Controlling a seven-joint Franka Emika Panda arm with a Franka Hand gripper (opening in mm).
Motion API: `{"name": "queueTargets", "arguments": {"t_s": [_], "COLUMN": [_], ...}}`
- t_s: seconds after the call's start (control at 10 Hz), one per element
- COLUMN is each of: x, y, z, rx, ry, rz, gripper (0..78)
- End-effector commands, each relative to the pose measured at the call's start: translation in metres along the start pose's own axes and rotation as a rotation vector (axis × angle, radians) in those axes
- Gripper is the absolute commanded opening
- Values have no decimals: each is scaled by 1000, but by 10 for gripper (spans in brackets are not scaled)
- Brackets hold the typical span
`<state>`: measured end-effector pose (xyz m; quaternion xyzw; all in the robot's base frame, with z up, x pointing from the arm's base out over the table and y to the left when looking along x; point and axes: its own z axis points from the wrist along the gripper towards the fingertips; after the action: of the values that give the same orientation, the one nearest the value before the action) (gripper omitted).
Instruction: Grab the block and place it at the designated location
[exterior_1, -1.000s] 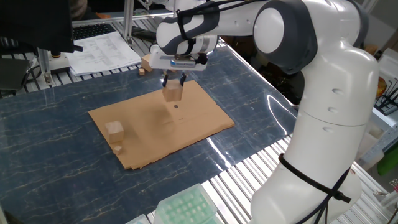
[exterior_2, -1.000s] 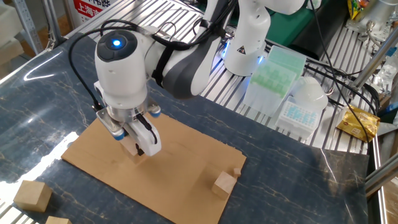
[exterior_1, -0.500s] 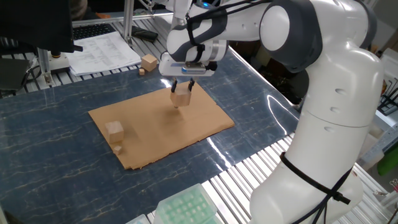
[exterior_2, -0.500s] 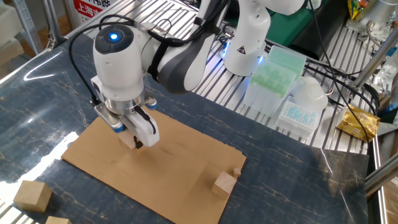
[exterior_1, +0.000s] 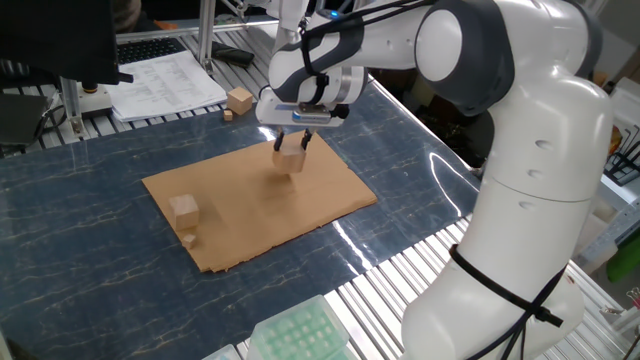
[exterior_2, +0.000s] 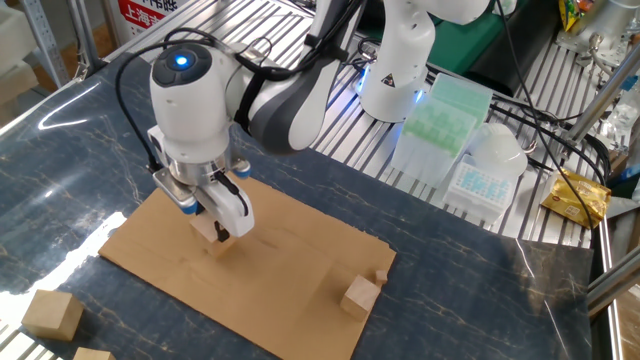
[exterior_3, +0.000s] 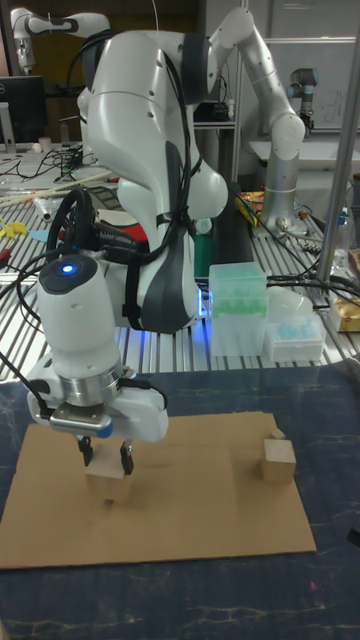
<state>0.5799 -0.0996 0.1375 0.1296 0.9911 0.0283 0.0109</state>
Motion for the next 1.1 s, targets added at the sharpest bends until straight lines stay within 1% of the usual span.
{"name": "queueTargets", "arguments": {"t_s": [0.1,0.3,0.8,1.1], "x": [-5,-5,-7,-7], "y": [1,1,2,1], "z": [0,6,12,13], "rx": [-4,-8,-5,-1], "ry": [-7,-18,-20,-23], "rz": [-1,-2,-10,-5], "gripper": [20,20,20,20]}}
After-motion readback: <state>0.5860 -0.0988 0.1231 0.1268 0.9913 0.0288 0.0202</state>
